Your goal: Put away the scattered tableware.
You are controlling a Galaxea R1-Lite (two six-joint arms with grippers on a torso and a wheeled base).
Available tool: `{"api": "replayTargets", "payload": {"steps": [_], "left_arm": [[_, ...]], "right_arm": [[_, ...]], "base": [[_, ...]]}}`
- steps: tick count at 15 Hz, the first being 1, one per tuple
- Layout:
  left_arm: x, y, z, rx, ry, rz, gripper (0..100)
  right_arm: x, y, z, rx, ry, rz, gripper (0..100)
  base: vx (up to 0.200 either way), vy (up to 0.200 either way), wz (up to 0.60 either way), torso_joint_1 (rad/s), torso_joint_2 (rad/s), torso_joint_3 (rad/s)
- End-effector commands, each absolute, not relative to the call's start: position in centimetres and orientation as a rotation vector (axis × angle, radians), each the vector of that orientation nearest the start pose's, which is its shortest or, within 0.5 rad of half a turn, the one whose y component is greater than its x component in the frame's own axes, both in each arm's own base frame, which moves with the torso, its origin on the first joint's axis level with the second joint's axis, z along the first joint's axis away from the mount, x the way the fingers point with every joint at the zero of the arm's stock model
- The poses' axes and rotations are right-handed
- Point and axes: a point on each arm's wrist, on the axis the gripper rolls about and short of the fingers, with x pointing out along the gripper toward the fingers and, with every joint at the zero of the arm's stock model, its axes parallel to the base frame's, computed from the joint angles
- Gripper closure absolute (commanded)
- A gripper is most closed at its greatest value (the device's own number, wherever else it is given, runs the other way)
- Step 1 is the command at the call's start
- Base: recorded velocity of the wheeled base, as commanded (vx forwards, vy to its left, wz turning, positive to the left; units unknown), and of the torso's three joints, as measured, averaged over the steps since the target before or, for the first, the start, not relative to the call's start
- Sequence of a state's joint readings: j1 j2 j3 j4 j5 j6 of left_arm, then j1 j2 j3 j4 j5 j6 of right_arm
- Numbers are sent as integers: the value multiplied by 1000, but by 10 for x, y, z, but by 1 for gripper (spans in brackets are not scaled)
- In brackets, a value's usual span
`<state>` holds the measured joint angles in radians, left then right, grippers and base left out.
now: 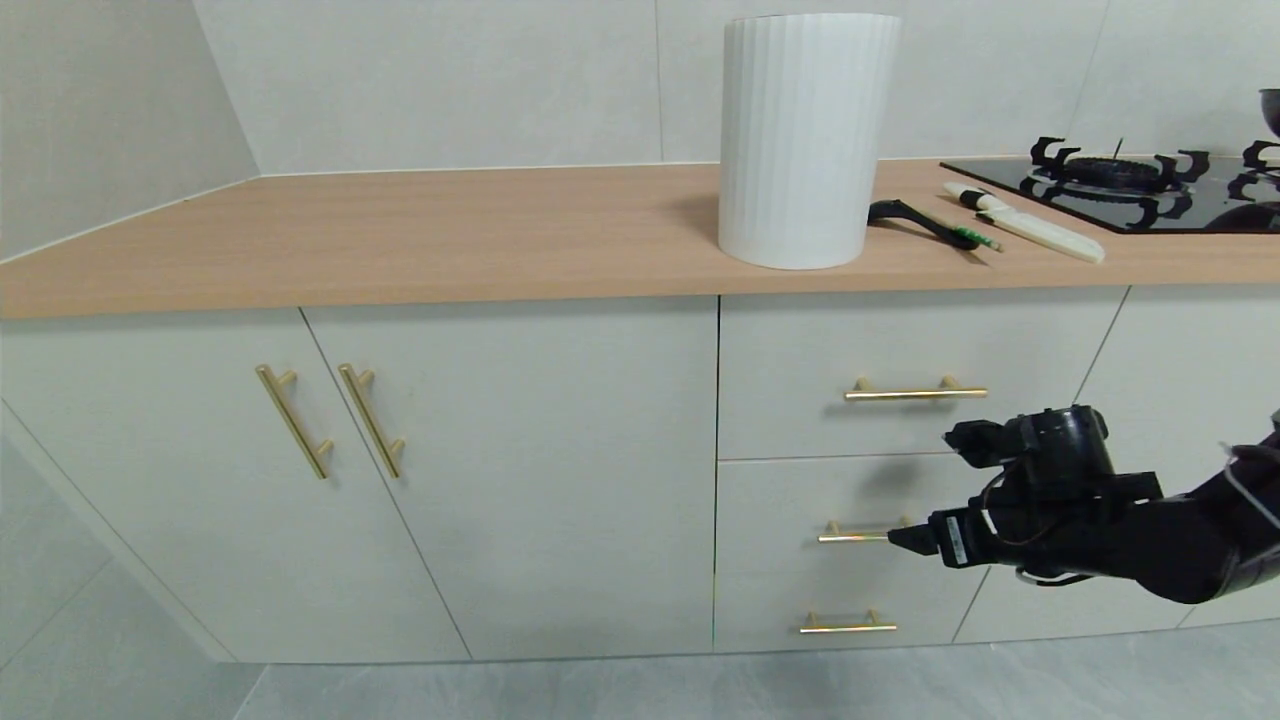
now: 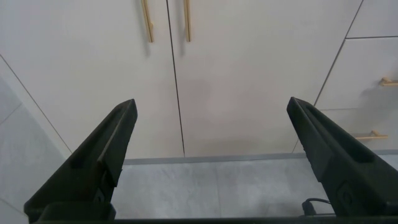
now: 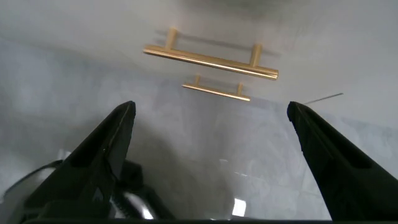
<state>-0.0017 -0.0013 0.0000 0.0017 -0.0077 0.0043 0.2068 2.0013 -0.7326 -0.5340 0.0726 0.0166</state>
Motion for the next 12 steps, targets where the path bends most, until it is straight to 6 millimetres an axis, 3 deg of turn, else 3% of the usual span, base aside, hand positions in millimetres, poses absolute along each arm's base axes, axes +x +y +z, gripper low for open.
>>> {"api": "replayTargets", "payload": {"steps": [1,5,12], "left_arm": [[-23,0,75,5,2,-9,0],[-23,0,75,5,2,-9,0],[-23,0,75,5,2,-9,0]], "right_arm": [[327,71,21,-50,808,237,0],[341,82,-12,-35,736,153,0],[357,87,-27,5,582,85,0]], "base": [[0,0,0,0,0,0],[0,0,0,0,0,0],[0,0,0,0,0,0]]}}
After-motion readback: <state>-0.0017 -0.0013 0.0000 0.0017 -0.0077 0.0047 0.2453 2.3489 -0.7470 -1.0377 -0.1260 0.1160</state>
